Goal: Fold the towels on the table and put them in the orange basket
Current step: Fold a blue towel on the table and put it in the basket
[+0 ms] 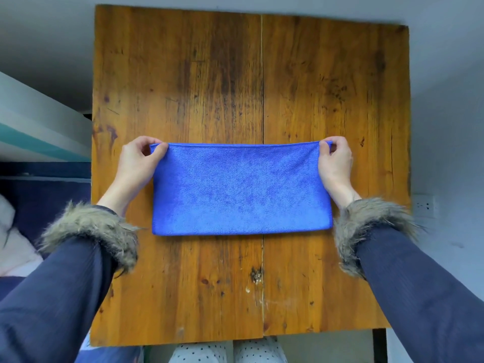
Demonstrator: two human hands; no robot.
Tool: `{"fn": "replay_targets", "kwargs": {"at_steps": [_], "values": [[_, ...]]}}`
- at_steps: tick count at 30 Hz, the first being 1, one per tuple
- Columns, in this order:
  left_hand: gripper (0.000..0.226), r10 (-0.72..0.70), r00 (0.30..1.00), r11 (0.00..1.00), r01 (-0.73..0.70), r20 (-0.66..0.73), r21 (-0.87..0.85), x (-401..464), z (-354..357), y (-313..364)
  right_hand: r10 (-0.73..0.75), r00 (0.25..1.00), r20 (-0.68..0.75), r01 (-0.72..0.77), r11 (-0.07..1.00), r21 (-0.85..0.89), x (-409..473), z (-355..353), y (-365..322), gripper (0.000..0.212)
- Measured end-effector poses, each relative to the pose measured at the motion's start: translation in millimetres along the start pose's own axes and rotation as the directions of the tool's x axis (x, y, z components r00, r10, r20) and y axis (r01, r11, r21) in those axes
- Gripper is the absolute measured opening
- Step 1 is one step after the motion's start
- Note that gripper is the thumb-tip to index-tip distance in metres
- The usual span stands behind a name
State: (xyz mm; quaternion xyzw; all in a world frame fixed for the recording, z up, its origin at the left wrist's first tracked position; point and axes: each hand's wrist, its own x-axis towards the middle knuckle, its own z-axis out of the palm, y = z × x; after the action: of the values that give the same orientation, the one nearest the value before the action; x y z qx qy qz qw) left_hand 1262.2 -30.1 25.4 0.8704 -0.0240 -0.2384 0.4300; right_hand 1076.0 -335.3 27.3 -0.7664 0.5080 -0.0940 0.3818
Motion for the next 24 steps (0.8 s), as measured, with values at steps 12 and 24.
{"fn": "replay_targets", "kwargs": {"at_steps": [12, 24], "values": [[0.016, 0.046, 0.99, 0.999, -0.043, -0.135, 0.024, 8, 9, 1, 0.042, 0.999, -0.019, -0.043, 0.998, -0.05, 2, 6, 6, 0.012], [0.035, 0.364, 0.873, 0.86, -0.182, -0.324, 0.476, -11, 24, 12, -0.29, 0.933, -0.213, 0.215, 0.924, -0.316, -35, 2, 0, 0.036]]}}
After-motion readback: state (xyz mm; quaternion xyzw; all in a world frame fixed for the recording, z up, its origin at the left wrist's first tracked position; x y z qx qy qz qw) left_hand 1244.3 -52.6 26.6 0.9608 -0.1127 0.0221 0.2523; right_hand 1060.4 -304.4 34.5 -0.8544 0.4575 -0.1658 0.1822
